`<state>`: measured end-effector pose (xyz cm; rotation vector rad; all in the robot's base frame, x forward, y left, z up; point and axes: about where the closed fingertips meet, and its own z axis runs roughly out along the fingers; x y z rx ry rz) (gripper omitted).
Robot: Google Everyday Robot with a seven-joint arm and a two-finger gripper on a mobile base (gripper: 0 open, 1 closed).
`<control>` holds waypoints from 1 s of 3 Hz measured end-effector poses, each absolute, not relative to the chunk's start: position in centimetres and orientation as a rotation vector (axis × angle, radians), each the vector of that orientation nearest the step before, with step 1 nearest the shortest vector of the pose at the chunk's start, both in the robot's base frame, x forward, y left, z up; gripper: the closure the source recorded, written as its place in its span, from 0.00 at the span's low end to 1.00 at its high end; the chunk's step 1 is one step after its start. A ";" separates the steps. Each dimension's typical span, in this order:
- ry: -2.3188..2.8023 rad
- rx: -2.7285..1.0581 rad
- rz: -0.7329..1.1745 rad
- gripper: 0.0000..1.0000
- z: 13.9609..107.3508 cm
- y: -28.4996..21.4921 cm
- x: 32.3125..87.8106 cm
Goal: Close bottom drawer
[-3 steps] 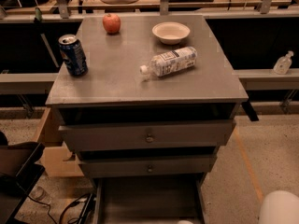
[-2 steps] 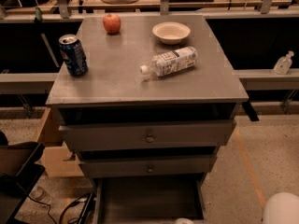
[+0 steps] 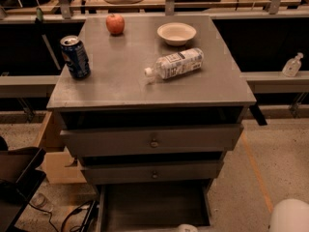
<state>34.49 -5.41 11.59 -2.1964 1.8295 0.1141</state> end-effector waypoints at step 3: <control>1.818 -2.191 0.070 1.00 12.0 -5.6 36.7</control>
Offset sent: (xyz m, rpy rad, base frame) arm 0.1850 -0.0235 0.0272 -0.0647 -0.2032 -0.0163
